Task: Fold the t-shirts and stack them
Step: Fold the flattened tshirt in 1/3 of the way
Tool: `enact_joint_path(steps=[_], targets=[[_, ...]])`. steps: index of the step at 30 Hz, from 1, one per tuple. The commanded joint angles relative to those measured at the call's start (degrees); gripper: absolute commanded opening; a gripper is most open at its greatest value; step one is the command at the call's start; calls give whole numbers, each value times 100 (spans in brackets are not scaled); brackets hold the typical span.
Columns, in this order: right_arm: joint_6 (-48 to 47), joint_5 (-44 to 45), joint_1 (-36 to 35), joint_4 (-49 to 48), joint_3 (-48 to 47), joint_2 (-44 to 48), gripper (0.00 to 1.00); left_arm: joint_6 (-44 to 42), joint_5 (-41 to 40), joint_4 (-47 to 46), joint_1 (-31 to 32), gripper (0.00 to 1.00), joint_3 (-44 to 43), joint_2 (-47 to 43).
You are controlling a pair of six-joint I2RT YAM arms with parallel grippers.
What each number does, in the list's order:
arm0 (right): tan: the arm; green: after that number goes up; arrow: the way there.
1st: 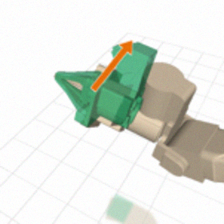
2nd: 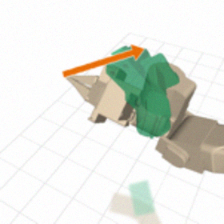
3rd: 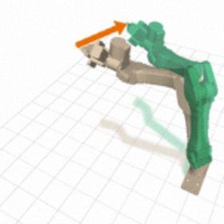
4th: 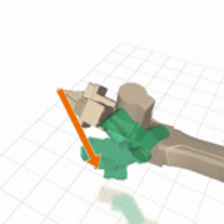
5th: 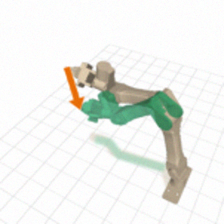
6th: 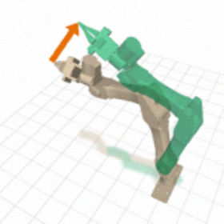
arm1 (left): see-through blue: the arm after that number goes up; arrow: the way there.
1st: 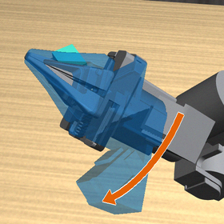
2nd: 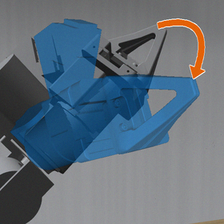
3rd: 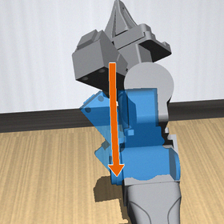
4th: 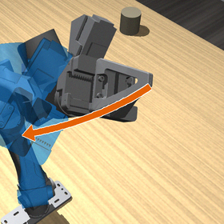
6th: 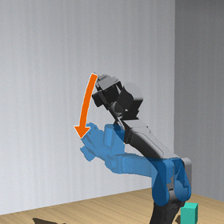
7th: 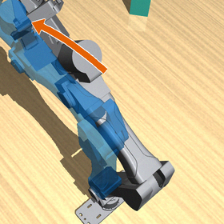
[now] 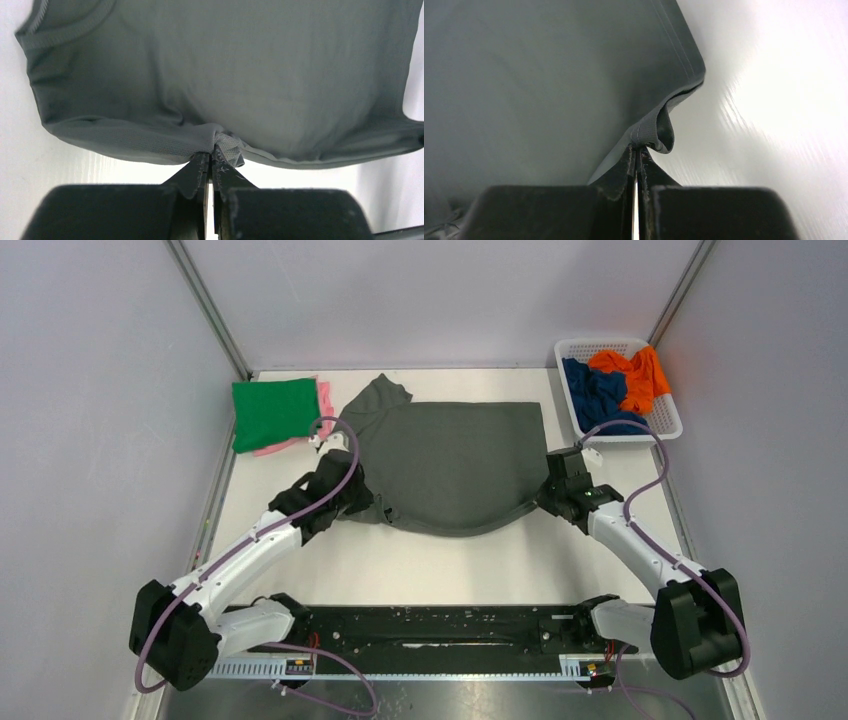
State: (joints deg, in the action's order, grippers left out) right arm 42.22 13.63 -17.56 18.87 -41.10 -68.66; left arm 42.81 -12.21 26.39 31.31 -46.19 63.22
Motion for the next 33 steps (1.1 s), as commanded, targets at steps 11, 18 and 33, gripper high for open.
enact_joint_path(steps=[11,18,33], targets=[[-446,162,232,182,-1881,-1602,0,-749,554,-367,-1201,0,-1807,1927],[-392,131,457,178,-2570,-2470,0,-914,541,-269,-1581,0,-2577,2833],[-52,220,904,511,-3893,-3770,70,-813,992,146,-2324,85,-4282,4685]])
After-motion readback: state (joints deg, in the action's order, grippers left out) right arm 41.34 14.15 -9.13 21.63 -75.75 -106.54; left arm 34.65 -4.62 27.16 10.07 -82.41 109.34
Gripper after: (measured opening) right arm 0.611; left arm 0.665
